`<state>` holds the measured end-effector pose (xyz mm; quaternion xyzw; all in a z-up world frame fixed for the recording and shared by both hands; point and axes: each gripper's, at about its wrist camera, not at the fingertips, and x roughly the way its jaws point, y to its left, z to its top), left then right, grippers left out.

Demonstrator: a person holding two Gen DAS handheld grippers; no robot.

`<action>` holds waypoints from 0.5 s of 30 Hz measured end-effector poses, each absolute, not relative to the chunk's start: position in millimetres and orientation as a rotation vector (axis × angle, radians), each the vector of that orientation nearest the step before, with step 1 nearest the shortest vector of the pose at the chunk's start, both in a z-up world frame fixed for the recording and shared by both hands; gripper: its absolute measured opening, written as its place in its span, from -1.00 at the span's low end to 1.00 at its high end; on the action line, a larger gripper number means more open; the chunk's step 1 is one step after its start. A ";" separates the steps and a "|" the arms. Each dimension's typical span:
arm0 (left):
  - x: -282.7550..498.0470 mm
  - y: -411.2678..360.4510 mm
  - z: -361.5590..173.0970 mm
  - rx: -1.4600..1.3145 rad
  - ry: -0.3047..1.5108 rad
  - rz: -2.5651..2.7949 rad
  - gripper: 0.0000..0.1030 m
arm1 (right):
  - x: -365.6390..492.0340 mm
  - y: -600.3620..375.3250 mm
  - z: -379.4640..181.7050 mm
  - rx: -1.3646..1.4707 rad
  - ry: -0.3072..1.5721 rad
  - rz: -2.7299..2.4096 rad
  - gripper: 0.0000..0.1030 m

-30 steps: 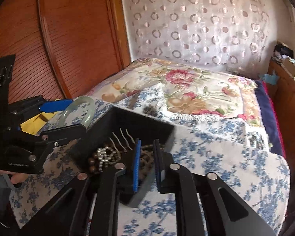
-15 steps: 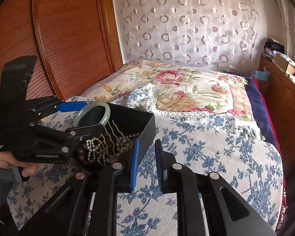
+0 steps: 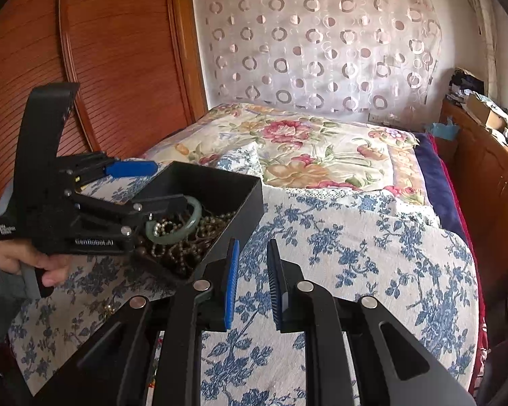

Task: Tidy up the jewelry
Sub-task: 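Lower the hairpins and jade bangle into the black box and open both grippers, then move both grippers back to the remaining jewelry on the bed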

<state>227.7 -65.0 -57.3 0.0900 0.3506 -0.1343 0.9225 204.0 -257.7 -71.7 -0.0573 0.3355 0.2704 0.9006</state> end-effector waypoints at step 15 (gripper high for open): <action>155.2 -47.7 -52.7 0.139 0.701 -0.287 0.47 | 159.7 -260.5 -82.7 -0.116 0.714 0.582 -0.64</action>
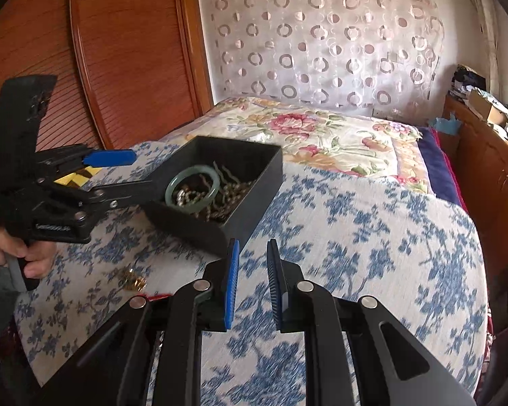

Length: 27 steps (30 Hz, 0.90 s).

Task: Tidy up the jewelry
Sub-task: 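Move both grippers back to the remaining jewelry on the bed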

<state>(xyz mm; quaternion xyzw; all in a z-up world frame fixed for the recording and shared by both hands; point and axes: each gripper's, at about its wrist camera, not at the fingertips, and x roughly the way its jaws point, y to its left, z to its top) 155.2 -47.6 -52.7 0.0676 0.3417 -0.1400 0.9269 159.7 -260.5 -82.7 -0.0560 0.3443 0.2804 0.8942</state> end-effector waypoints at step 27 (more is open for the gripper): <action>70.4 -24.8 -90.2 0.082 0.764 -0.269 0.47 | 136.3 -224.8 -129.2 -0.209 0.883 0.668 -0.89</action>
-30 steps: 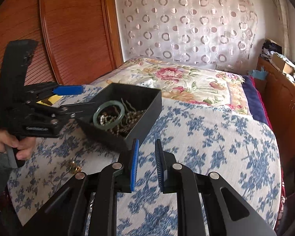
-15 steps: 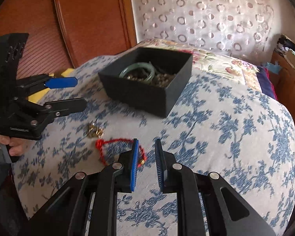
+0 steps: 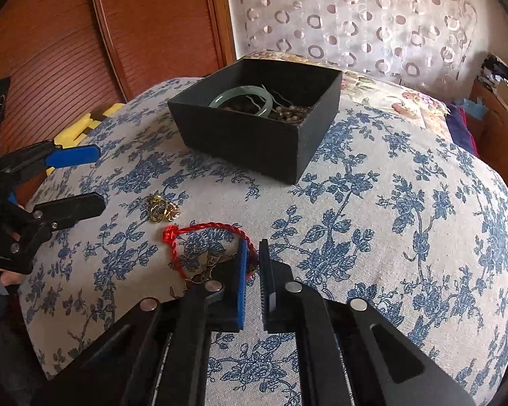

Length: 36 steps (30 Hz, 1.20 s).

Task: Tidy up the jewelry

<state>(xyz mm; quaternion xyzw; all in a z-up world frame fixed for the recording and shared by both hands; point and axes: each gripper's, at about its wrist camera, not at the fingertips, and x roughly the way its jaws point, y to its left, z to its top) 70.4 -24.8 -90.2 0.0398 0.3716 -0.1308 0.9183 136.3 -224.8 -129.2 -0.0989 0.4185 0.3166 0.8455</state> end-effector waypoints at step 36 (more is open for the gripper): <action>103.1 -101.1 -104.5 0.100 0.854 -0.431 0.14 | 103.4 -303.2 -64.3 -0.123 0.654 0.521 -0.94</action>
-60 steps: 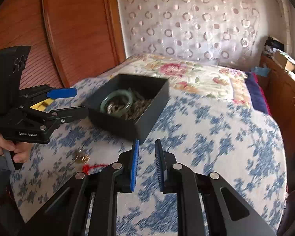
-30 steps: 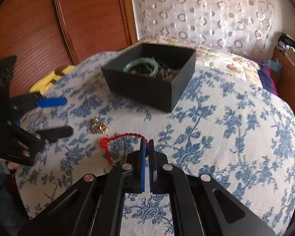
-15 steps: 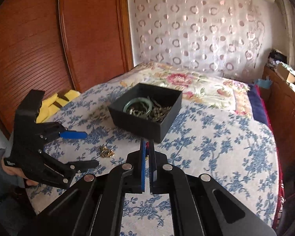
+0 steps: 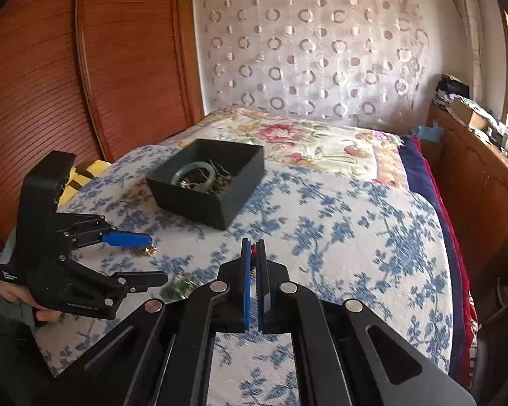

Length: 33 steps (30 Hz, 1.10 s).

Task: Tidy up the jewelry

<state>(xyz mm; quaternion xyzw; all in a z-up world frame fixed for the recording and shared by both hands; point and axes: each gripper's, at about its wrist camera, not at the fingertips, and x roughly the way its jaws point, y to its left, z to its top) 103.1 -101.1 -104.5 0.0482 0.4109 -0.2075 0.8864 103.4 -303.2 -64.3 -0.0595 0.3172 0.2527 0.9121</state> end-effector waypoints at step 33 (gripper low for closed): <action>90.2 -108.0 -87.9 0.122 0.782 -0.422 -0.66 | 105.3 -302.6 -81.2 -0.099 0.674 0.524 -0.94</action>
